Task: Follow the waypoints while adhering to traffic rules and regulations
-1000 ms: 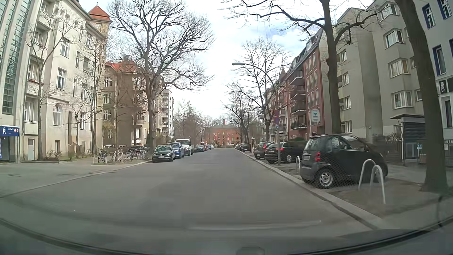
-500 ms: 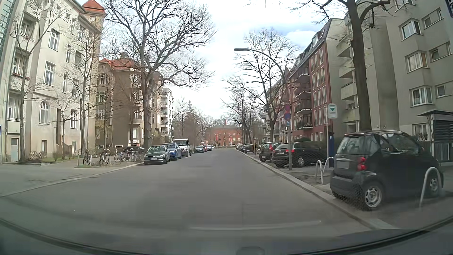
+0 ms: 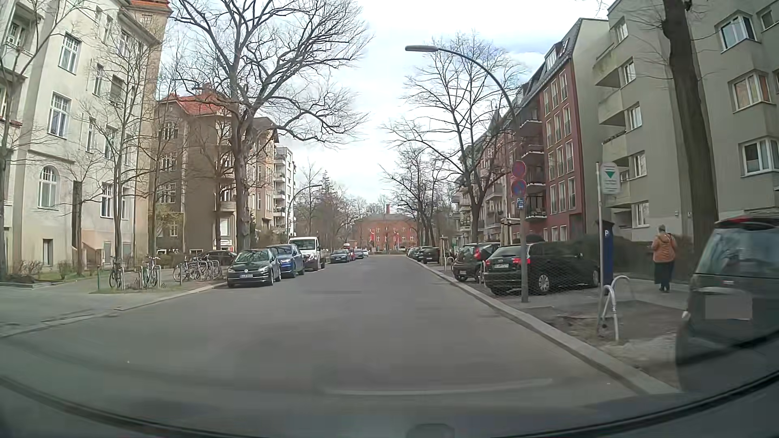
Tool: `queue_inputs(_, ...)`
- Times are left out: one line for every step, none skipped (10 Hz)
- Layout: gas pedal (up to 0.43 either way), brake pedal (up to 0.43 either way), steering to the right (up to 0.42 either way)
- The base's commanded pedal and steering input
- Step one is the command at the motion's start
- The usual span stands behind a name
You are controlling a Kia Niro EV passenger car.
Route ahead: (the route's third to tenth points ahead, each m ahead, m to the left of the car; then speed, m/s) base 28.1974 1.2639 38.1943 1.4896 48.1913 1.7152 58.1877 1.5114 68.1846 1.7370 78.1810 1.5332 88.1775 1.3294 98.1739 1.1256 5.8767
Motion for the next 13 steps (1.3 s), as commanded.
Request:
queue_inputs(0.047, 0.0, -0.002)
queue_inputs(0.059, 0.0, -0.002)
queue_inputs(0.059, 0.0, -0.002)
queue_inputs(0.059, 0.0, -0.001)
queue_inputs(0.067, 0.0, -0.002)
queue_inputs(0.067, 0.0, -0.001)
queue_inputs(0.067, 0.0, -0.001)
queue_inputs(0.067, 0.0, 0.0)
queue_inputs(0.067, 0.0, 0.0)
queue_inputs(0.067, 0.0, 0.001)
queue_inputs(0.067, 0.0, 0.001)
queue_inputs(0.067, 0.0, 0.002)
queue_inputs(0.067, 0.0, 0.001)
